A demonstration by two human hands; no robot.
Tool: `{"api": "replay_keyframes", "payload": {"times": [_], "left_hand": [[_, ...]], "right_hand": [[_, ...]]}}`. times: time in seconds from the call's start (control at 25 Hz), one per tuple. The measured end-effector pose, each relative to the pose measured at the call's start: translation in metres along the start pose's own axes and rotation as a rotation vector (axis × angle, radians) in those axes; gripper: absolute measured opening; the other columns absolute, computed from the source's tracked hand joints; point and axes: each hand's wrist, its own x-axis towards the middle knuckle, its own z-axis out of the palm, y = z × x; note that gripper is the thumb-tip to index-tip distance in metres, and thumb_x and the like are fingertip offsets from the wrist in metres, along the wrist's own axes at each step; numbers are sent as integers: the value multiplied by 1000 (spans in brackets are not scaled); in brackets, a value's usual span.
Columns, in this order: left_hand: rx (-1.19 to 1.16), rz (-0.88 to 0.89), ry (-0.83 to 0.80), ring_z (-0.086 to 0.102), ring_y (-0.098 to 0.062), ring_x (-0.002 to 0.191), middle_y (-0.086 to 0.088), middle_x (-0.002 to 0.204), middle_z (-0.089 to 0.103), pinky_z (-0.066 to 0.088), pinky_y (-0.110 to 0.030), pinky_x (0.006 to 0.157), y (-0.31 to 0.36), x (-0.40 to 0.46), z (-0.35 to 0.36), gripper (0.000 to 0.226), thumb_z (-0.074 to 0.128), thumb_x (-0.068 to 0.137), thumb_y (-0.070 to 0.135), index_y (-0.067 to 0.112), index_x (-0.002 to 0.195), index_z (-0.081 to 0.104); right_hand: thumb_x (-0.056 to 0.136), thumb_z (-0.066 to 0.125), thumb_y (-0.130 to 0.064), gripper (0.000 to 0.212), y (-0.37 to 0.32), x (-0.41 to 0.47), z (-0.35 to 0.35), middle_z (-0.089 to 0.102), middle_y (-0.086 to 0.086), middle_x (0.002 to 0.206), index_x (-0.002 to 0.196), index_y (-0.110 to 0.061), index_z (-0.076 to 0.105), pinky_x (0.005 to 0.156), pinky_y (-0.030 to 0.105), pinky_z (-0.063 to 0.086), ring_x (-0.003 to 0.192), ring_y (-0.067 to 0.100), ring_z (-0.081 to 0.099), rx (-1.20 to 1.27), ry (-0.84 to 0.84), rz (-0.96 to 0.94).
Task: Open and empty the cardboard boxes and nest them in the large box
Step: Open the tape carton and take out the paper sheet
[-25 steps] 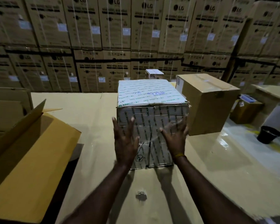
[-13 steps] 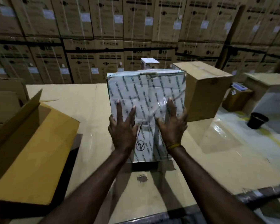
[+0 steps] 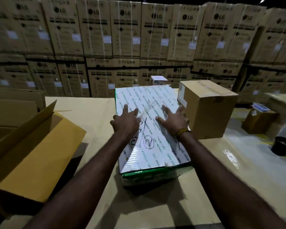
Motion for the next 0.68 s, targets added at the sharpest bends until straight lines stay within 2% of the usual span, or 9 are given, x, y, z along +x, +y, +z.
{"api": "replay_keyframes", "payload": {"times": [0.08, 0.16, 0.32, 0.4, 0.56, 0.68], "left_hand": [[21, 37, -52, 32, -36, 142, 2, 163, 11, 36, -47, 103, -3, 1, 7, 47, 38, 101, 51, 41, 147, 36], [7, 41, -114, 31, -25, 145, -1, 164, 10, 36, -44, 108, -5, 0, 9, 49, 36, 102, 50, 38, 150, 33], [-1, -8, -99, 34, -26, 143, -4, 164, 14, 35, -43, 108, 0, -12, 10, 49, 34, 104, 48, 34, 151, 35], [69, -22, -84, 37, -27, 141, -7, 161, 24, 39, -42, 104, 6, -16, 9, 45, 33, 105, 39, 30, 149, 40], [137, -164, -118, 52, -34, 124, -16, 138, 52, 43, -38, 94, 6, -22, 14, 37, 41, 101, 31, 15, 129, 58], [119, -190, -129, 50, -32, 125, -17, 133, 56, 43, -37, 94, 11, -32, 21, 34, 44, 100, 26, 9, 125, 59]], "right_hand": [[91, 45, -69, 70, 8, -8, 10, -9, 20, 163, 153, -45, 21, 113, 65, 9, 147, 49, -3, -45, -60, -51], [95, 38, -67, 64, 12, -19, 18, -8, 14, 165, 153, -45, 20, 112, 68, 0, 147, 48, -11, -73, -102, -78], [98, 27, -66, 58, 11, -33, 20, 0, 10, 165, 150, -41, 31, 109, 71, -7, 148, 46, -7, -29, -122, -108], [93, 26, -74, 67, 10, -38, 19, 2, 10, 166, 151, -39, 31, 111, 71, -6, 149, 45, -6, -24, -170, -113], [76, 37, -90, 94, 3, -53, 25, 6, 12, 165, 152, -35, 29, 111, 72, -5, 149, 45, -2, -89, -283, -162], [67, 42, -94, 109, -6, -65, 26, 8, 14, 164, 154, -31, 25, 110, 73, -5, 149, 45, -1, -102, -318, -169]]}}
